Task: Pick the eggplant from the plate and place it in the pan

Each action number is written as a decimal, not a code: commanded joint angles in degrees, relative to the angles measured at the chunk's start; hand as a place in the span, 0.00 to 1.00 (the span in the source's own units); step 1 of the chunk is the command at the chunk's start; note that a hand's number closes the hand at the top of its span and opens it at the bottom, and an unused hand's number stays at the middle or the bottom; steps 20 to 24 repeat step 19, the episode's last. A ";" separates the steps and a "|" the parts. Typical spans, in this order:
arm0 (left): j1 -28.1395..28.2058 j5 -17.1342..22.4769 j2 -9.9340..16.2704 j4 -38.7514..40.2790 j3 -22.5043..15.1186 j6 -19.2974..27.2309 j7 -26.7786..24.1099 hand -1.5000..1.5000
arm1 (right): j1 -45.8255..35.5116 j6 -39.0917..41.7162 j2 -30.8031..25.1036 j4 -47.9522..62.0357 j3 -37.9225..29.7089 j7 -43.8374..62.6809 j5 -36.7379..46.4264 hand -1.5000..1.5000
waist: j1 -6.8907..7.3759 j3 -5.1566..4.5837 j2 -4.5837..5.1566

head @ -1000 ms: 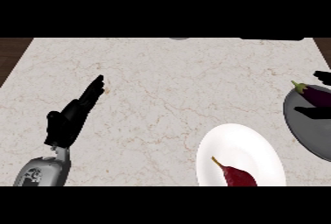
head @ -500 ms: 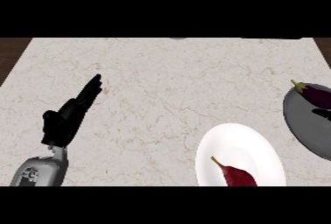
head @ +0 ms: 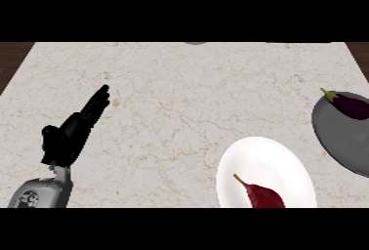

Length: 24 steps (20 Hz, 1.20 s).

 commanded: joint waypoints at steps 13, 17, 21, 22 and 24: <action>1.63 -0.89 -0.34 -1.29 0.17 0.14 0.06 0.50 | 13.64 10.55 1.56 -3.53 -1.01 -14.84 -3.73 0.00 | -0.90 0.06 -0.44; 3.04 0.39 0.76 -2.42 1.40 -1.11 -0.62 0.50 | 16.69 9.46 3.30 -5.57 -0.58 -17.05 -4.30 0.00 | -0.84 0.00 -0.67; 0.00 0.42 -0.40 0.37 1.11 -0.73 1.49 0.50 | 16.66 7.58 2.92 -5.27 -0.41 -16.47 -4.12 0.00 | -1.01 0.01 -0.44; 0.00 0.42 -0.40 0.37 1.11 -0.73 1.49 0.50 | 16.66 7.58 2.92 -5.27 -0.41 -16.47 -4.12 0.00 | -1.01 0.01 -0.44; 0.00 0.42 -0.40 0.37 1.11 -0.73 1.49 0.50 | 16.66 7.58 2.92 -5.27 -0.41 -16.47 -4.12 0.00 | -1.01 0.01 -0.44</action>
